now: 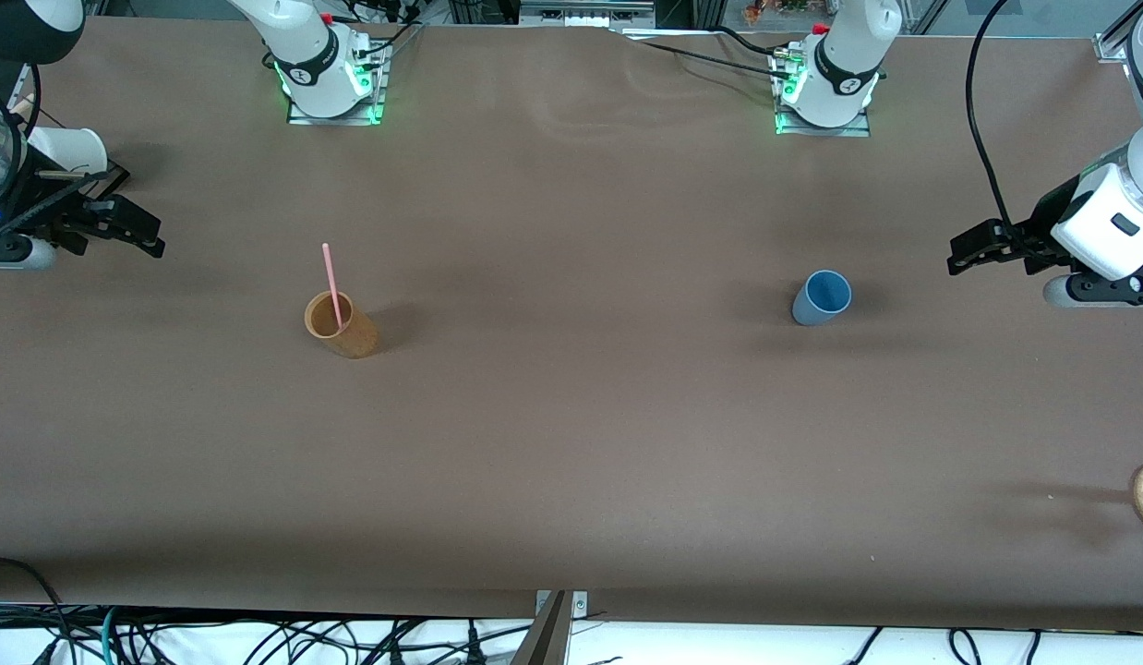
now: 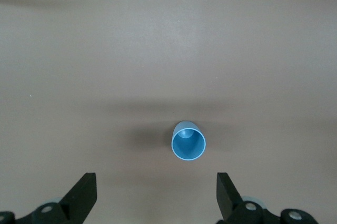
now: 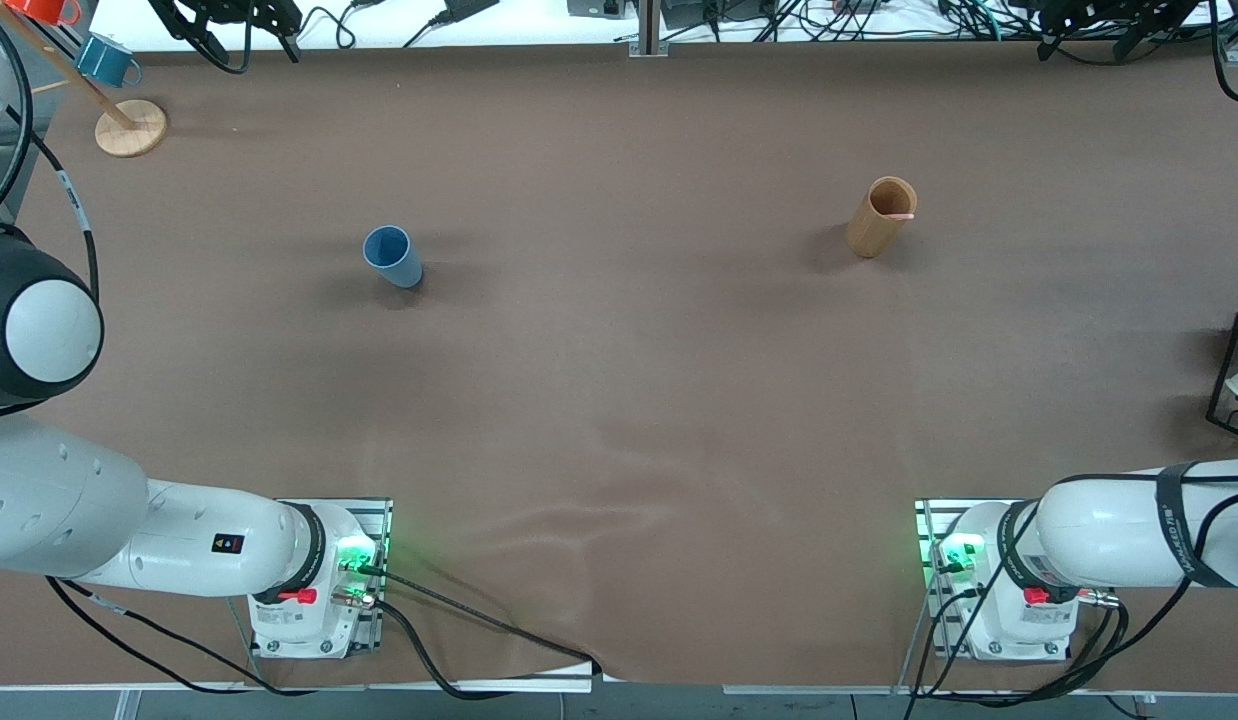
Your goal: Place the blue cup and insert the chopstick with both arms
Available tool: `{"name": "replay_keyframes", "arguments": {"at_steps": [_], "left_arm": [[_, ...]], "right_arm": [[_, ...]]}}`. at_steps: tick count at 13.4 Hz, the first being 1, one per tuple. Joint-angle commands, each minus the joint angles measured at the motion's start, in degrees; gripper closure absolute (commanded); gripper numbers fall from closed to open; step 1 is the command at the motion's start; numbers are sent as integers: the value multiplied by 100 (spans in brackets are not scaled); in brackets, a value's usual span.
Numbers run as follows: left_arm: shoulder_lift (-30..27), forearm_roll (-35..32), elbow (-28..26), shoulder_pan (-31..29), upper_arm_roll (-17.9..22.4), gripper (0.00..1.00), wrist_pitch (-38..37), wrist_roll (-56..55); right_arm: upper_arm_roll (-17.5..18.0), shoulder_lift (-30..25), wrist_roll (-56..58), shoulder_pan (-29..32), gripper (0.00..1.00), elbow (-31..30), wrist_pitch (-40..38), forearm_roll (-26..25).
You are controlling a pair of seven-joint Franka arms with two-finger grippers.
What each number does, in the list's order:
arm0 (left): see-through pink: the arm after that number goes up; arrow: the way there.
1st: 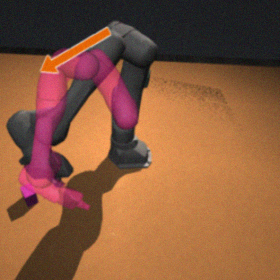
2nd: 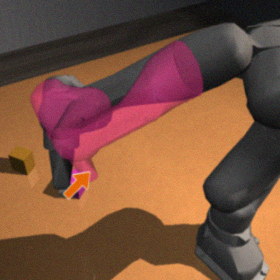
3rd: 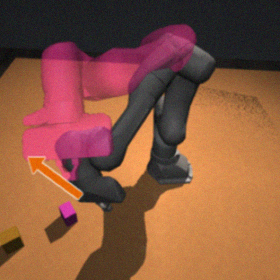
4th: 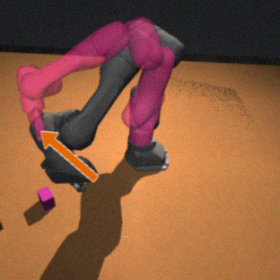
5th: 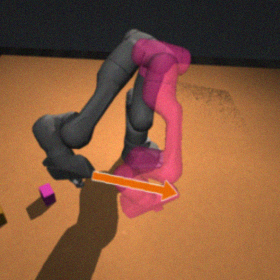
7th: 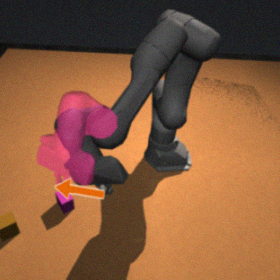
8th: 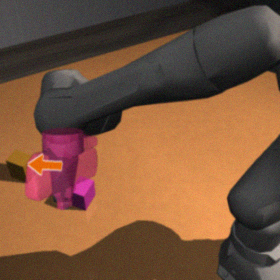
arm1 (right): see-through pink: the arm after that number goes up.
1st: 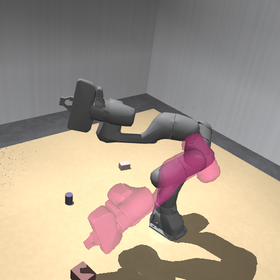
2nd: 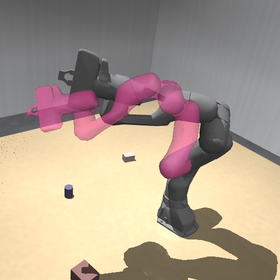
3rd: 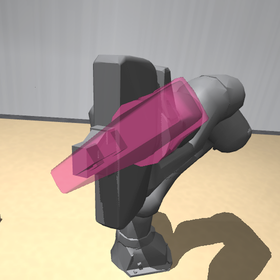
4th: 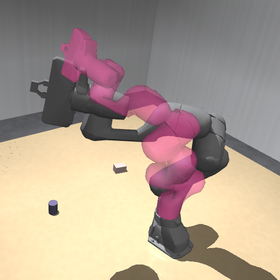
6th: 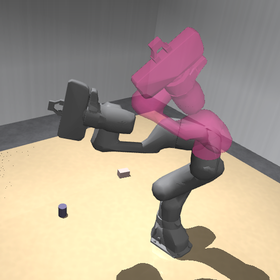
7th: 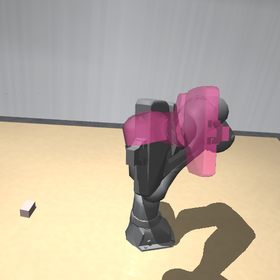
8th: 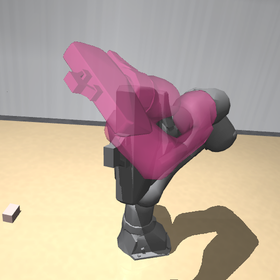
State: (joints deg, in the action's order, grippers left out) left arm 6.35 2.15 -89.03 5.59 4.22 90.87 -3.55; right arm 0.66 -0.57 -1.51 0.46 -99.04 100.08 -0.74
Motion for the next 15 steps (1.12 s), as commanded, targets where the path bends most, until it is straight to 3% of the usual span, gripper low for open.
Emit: {"name": "replay_keyframes", "arguments": {"at_steps": [1,15], "left_arm": [[16,-145,61,22,-9,0,-17,74],[77,-136,61,22,-9,0,-17,65]], "right_arm": [[109,-83,-60,-11,0,16,90,13],[101,-66,-60,-11,0,16,65,22]]}}
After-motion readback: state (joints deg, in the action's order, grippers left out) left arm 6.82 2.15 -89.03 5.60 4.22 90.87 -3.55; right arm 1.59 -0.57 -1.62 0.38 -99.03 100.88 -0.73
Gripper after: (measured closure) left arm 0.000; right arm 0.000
